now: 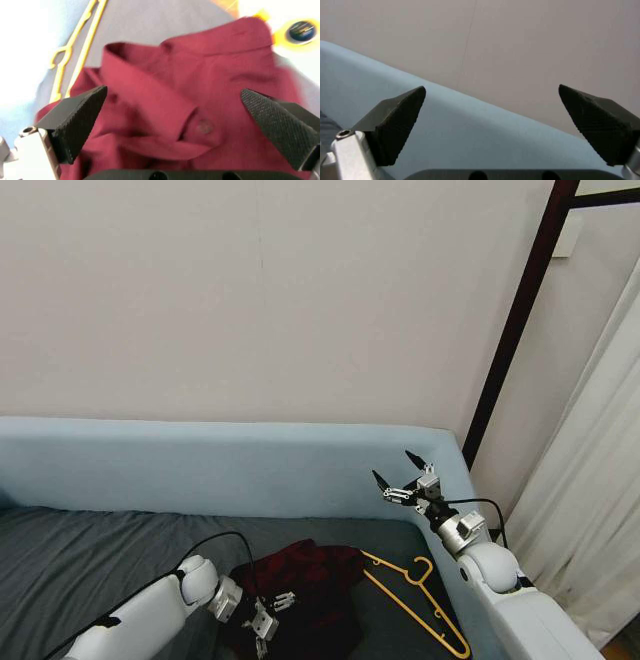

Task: Pick up the clothes from the sofa and hang them on the clothes hanger.

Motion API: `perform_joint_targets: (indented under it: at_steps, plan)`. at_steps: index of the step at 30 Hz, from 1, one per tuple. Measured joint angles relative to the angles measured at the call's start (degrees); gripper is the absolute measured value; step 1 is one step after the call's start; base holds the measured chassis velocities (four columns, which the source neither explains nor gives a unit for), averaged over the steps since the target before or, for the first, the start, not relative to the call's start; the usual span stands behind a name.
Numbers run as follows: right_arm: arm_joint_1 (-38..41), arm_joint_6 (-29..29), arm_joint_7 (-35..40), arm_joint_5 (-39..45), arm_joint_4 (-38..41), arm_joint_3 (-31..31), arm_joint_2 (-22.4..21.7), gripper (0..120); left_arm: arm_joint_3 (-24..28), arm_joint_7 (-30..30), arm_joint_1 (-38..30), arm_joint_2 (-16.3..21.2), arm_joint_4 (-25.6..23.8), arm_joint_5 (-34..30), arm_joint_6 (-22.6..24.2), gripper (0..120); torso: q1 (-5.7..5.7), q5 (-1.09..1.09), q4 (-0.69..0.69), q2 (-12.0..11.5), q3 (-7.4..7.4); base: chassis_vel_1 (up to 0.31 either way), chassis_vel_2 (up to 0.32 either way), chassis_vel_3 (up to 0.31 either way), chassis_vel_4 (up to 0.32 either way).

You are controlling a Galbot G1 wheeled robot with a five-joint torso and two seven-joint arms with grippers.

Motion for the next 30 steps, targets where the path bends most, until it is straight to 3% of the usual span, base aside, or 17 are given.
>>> perform_joint_targets:
  at_steps: [8, 17, 30]
  plan:
    - [-0.33, 0.06, -0.18, -0.2, -0.06, 0.02, -0.14, 100, -0.31, -2.77, 0.37, -0.25, 1.71, 1.25, 0.02, 98, 0.0, 0.01, 0.01, 0.0, 0.0, 0.0, 0.0, 0.0, 0.0]
    - [-0.25, 0.08, -0.2, -0.23, -0.09, 0.01, -0.16, 100, -0.68, -8.94, 2.29, 0.12, 0.49, 3.58, 0.03, 86, 0.0, 0.01, 0.0, 0.0, 0.0, 0.0, 0.0, 0.0, 0.0]
    - [-0.12, 0.08, -0.21, -0.37, -0.1, -0.58, -0.1, 100, -2.92, -11.22, 3.55, -0.26, 1.61, 6.1, 0.04, 39, 0.0, 0.01, 0.01, 0.0, 0.0, 0.0, 0.0, 0.0, 0.0]
